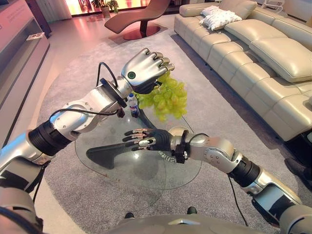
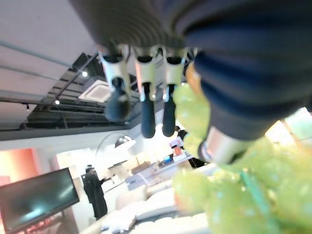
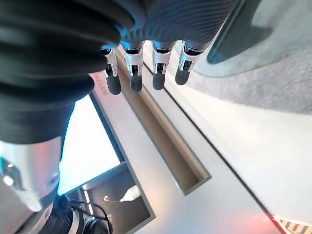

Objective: Pick up fruits into the plate

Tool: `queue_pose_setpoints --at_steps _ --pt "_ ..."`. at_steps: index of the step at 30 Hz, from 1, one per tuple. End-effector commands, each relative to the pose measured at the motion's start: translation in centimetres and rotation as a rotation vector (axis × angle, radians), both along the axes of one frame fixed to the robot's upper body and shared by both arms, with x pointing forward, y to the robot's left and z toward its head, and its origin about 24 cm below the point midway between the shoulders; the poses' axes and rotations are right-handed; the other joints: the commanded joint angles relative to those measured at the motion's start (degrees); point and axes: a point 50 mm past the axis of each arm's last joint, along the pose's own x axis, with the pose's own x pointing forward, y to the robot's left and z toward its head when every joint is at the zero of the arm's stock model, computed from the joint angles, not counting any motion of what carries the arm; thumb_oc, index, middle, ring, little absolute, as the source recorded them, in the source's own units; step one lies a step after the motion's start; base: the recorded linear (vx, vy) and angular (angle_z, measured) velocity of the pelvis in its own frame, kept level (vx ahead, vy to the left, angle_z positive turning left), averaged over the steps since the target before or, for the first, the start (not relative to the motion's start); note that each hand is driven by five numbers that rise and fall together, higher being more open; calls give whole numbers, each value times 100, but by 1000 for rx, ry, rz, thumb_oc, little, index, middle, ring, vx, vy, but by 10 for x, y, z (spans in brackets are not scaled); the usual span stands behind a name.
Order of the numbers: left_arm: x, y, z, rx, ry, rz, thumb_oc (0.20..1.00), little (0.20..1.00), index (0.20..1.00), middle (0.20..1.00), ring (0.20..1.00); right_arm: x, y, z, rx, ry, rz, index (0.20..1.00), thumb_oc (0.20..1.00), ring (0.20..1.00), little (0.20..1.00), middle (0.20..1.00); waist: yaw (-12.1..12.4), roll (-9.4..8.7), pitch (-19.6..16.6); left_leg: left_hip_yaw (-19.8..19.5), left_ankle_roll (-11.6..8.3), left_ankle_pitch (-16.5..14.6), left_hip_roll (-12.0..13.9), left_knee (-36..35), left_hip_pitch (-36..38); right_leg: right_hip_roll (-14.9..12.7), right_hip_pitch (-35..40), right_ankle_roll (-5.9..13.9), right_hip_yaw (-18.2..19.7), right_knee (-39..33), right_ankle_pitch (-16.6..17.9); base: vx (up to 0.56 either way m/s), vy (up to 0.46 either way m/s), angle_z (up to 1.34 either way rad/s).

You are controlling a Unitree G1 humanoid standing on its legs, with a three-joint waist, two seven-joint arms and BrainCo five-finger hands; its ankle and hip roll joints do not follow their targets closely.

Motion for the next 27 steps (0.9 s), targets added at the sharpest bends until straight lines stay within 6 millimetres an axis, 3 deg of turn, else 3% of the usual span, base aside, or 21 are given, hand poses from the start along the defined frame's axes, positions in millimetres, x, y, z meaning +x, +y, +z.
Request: queue_pose_setpoints --at_steps 1,9,12,16,19,20,24,27 --pt "2 34 61 -136 -232 113 200 200 200 200 200 1 -12 11 25 -40 53 1000 1000 1000 1000 1000 -35 -196 0 -206 219 -740 -259 293 -17 128 245 -29 -122 517 -840 0 0 0" --pt "-3 53 67 -163 -266 161 200 200 200 200 200 8 -56 -9 -128 -71 -55 1000 1000 1000 1000 1000 -100 -210 -3 -190 193 -702 -233 243 -4 124 240 -18 -106 501 -814 0 0 0" --pt "-4 61 71 -165 -277 185 200 200 200 200 200 18 -82 -13 -244 -165 -131 1000 1000 1000 1000 1000 -147 -198 17 -178 192 -687 -235 228 -4 134 224 -22 -84 513 -811 -10 3 0" --pt "-4 67 73 -169 -284 193 200 200 200 200 200 26 -101 -8 -373 -310 -180 1000 1000 1000 1000 1000 -175 -194 34 -167 188 -691 -238 224 2 135 222 -25 -64 515 -813 0 0 0" --pt "-5 71 74 -176 -290 197 200 200 200 200 200 36 -113 9 -409 -441 -273 1000 1000 1000 1000 1000 -203 -182 52 -149 193 -686 -233 218 15 136 217 -18 -47 520 -800 0 0 0" --pt "-6 72 75 -179 -291 195 200 200 200 200 200 42 -111 24 -345 -498 -292 1000 1000 1000 1000 1000 -207 -170 62 -135 195 -692 -230 232 24 137 220 -22 -48 530 -799 -11 8 -4" --pt "-5 72 71 -185 -289 170 200 200 200 200 200 47 -90 70 -93 -696 -351 1000 1000 1000 1000 1000 -170 -132 75 -164 202 -727 -240 263 -1 134 207 -35 -53 539 -806 -7 4 -5" --pt "-4 69 67 -191 -283 151 200 200 200 200 200 45 -73 92 79 -785 -380 1000 1000 1000 1000 1000 -138 -97 60 -196 213 -761 -256 275 -9 132 221 -37 -53 522 -823 0 0 0"
